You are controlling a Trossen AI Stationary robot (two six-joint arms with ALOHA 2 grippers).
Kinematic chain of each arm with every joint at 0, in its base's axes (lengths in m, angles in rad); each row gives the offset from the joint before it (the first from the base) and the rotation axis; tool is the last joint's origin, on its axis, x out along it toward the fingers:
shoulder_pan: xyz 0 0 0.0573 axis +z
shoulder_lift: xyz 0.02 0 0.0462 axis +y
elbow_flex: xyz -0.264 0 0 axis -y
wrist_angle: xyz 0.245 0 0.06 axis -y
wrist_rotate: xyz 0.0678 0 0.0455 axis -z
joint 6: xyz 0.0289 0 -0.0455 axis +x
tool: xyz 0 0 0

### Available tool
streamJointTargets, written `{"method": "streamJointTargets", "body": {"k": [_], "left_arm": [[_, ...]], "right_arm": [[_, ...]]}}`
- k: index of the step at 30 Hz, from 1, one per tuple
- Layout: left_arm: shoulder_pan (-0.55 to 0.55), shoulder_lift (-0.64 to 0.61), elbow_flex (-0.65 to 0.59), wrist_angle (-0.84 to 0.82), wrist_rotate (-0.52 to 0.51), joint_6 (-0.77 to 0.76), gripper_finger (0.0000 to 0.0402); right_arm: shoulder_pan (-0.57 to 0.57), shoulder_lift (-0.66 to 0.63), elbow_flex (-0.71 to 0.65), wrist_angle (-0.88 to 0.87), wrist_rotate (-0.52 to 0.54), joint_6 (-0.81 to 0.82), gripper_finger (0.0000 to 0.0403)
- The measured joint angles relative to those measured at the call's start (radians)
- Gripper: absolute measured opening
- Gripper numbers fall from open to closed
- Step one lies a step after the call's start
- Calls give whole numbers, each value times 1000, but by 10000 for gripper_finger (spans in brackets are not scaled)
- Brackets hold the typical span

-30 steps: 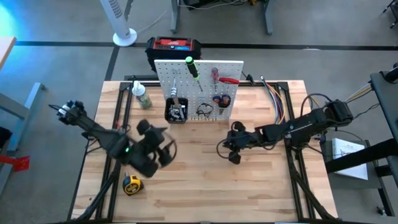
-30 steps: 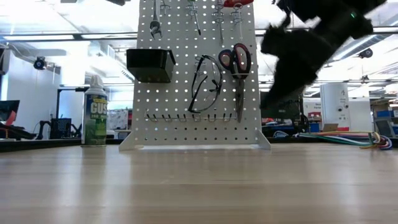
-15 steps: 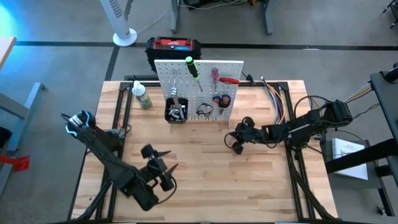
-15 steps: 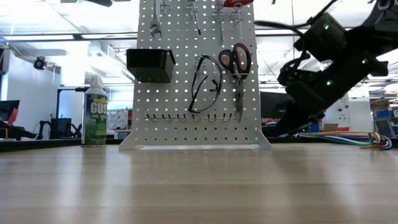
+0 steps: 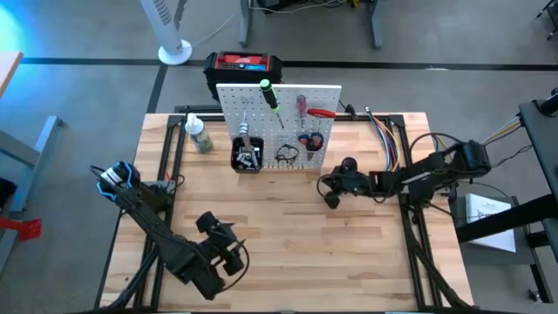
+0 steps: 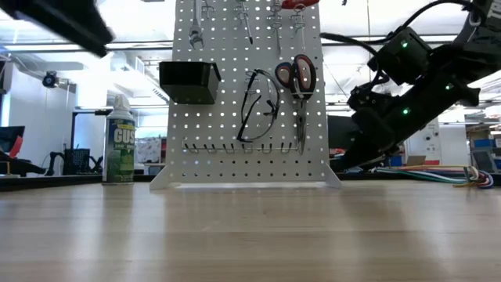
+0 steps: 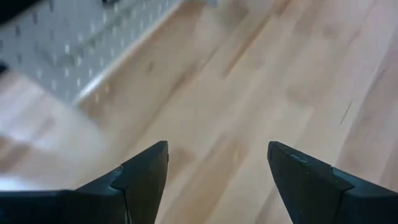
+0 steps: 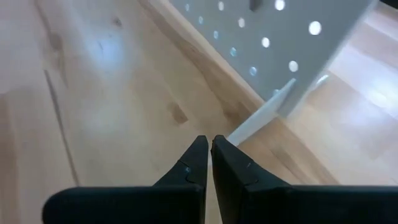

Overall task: Hang tools onto peg board
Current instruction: Hang the yellow measuring tape on the pegboard

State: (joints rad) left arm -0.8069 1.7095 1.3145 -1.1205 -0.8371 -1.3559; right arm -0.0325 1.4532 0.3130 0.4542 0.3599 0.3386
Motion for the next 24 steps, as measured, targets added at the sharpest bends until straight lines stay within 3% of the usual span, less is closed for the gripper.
{"method": "streamJointTargets", "body": {"k": [3,8,10,18,24], "left_arm": [[-2,-1,1,-51,125,-44,261],[-4,-6,13,-137,526,-91,247],[-11,-7,15,-167,631,-120,241],[-73,-8,15,-191,802,-314,233],[-121,-8,14,-269,869,-748,233]], "right_arm": [[-8,16,2,9,0,12,8],[14,3,10,25,-41,20,8],[22,-8,10,41,-52,29,8],[61,-27,10,54,-67,35,8],[61,-27,22,53,-99,20,9]]}}
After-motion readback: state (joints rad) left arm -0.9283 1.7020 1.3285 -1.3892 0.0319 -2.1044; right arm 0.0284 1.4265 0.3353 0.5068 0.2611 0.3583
